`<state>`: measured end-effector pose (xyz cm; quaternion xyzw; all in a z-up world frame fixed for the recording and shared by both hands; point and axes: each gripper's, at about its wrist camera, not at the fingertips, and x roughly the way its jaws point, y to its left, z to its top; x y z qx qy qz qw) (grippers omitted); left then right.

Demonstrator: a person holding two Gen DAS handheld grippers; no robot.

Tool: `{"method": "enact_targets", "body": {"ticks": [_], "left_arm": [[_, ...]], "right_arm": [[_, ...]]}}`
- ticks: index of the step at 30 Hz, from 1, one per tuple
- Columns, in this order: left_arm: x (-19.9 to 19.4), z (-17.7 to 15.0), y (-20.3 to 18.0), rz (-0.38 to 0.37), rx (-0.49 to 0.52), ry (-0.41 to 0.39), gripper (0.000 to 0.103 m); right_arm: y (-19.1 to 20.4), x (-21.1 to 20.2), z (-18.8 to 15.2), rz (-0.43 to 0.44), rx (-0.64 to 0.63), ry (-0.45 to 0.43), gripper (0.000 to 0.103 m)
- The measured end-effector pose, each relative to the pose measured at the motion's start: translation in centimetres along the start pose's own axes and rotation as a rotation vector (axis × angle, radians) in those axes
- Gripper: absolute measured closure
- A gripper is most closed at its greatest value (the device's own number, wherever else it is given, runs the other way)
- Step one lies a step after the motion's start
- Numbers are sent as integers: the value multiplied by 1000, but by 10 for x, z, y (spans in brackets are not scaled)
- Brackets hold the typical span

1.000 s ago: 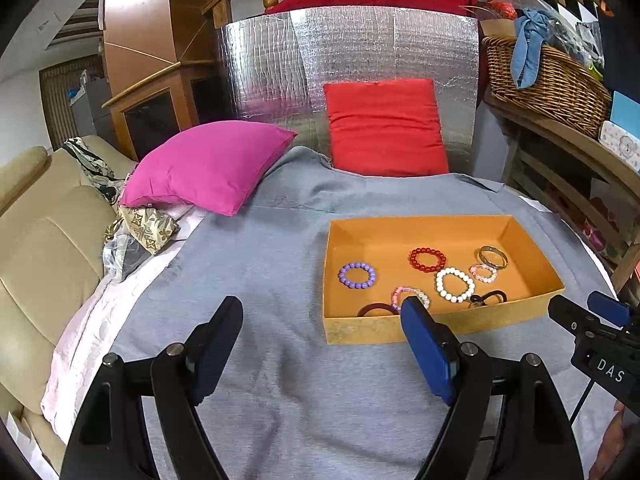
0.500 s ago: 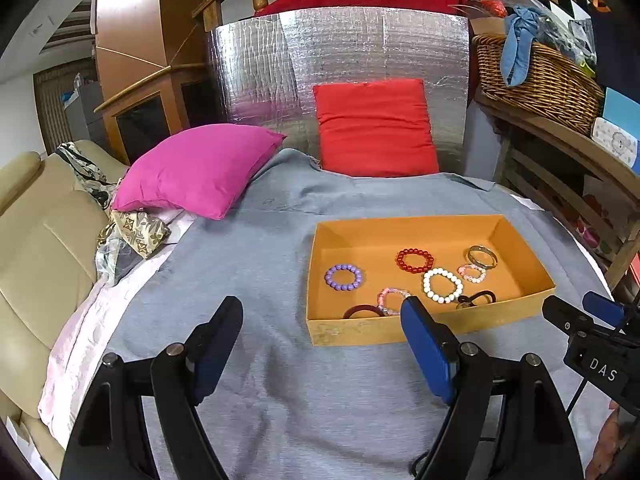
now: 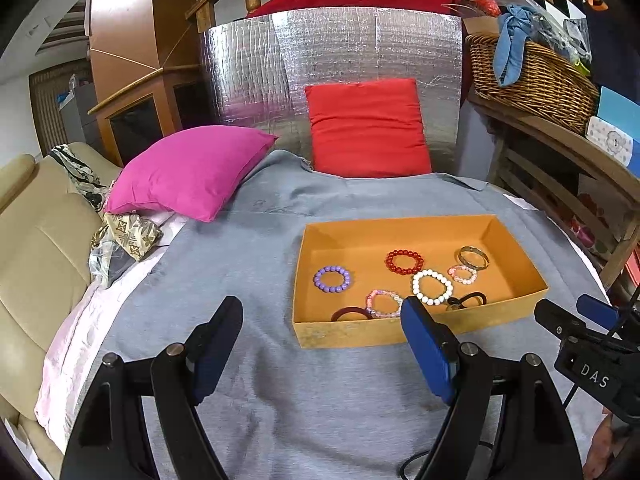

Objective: Organize jewelry

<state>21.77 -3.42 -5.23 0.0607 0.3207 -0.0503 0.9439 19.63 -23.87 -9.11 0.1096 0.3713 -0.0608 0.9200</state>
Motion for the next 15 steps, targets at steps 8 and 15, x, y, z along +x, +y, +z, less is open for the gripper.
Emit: {"method": "enact_targets", "body": {"ticks": [8,15], "left_arm": [[0,2,2,-9,-10,-3,21],[3,4,6,-11,-16,1,21]], "right_arm": [[3,1,1,-8,-3,-4,31],[10,3,7,-18,-14,-6,31]]}}
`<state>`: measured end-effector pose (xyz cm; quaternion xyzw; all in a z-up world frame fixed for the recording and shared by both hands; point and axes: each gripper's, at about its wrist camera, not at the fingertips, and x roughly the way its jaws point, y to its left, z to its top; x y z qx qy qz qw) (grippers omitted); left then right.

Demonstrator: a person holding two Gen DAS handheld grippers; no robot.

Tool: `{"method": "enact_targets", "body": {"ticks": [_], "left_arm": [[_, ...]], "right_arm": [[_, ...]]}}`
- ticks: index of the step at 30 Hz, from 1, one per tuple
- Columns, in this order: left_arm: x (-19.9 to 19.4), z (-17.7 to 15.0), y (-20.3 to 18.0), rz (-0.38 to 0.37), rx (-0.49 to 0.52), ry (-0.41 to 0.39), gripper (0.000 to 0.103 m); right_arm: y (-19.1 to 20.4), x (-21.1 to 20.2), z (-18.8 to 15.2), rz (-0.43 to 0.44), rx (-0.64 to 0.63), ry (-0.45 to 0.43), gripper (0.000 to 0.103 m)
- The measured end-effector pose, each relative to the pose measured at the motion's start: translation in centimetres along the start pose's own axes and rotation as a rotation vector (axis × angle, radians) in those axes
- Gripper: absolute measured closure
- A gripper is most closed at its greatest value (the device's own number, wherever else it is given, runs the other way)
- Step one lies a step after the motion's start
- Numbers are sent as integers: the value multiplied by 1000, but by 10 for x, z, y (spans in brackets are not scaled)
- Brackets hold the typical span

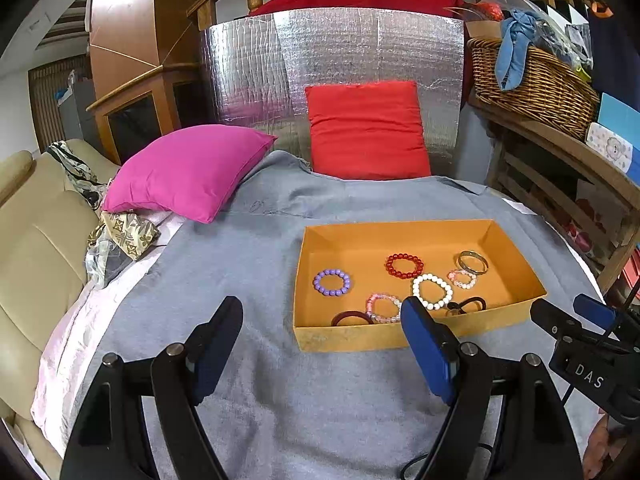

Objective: Organize jewelry

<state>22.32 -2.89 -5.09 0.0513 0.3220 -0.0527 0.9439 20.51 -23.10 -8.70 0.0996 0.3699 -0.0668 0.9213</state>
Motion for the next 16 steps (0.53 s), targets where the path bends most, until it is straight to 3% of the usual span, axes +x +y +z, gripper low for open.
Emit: {"method": "enact_targets", "body": {"ticks": [10,16], "left_arm": [[10,5,11,17,-26,-4,21],[9,0,4,-2,4,-47,21]], "right_arm": [[11,13,11,-16,-43,10,31],[3,20,6,-6,-31,26,31]]}}
